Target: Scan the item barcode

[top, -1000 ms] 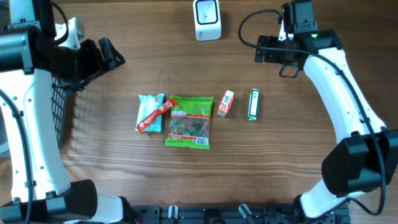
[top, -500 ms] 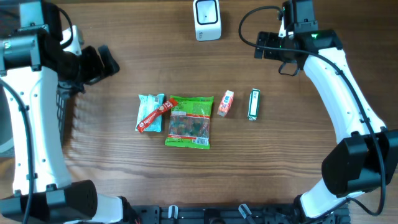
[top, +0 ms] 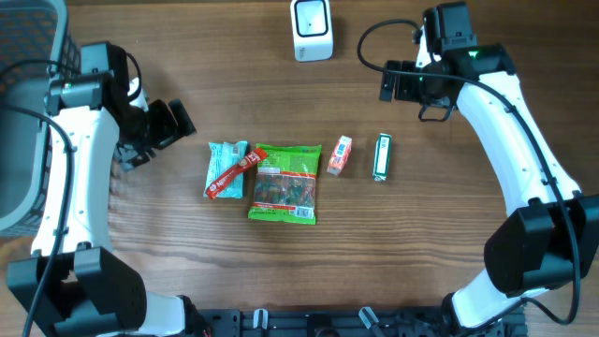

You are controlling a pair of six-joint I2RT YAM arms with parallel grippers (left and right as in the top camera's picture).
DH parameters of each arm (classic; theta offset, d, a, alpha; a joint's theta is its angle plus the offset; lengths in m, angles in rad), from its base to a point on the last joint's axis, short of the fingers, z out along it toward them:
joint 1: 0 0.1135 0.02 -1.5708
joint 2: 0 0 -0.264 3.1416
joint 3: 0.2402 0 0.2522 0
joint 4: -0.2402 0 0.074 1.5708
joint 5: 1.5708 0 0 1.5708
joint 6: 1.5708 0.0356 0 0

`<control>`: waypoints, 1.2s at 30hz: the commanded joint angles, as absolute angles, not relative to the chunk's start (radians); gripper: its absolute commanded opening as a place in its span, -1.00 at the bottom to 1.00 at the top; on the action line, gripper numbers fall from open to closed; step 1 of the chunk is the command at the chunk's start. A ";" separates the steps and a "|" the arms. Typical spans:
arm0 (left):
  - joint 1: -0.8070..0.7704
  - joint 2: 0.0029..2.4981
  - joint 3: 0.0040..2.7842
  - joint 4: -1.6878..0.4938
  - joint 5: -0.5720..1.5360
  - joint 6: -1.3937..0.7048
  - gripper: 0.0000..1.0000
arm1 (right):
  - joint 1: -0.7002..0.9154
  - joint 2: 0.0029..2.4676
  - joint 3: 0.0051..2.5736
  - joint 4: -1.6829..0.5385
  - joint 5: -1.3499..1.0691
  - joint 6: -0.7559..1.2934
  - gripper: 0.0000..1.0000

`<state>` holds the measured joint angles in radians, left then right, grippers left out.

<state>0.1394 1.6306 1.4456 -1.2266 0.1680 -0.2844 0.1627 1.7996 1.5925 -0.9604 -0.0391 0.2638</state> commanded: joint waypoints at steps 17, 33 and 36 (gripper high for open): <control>0.141 1.618 1.414 -1.133 0.163 -0.300 1.00 | 0.341 1.792 1.449 -0.986 -0.157 0.515 0.42; 0.141 1.618 1.414 -1.133 0.162 -0.300 1.00 | 0.535 1.794 1.352 -0.817 0.109 0.738 0.35; 0.141 1.618 1.414 -1.132 0.162 -0.300 1.00 | 0.535 1.794 1.267 -0.717 0.104 0.737 0.34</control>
<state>0.1390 1.6306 1.4181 -1.1355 0.1684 -0.2913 0.5335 1.7992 1.3411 -0.7715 0.0700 0.7071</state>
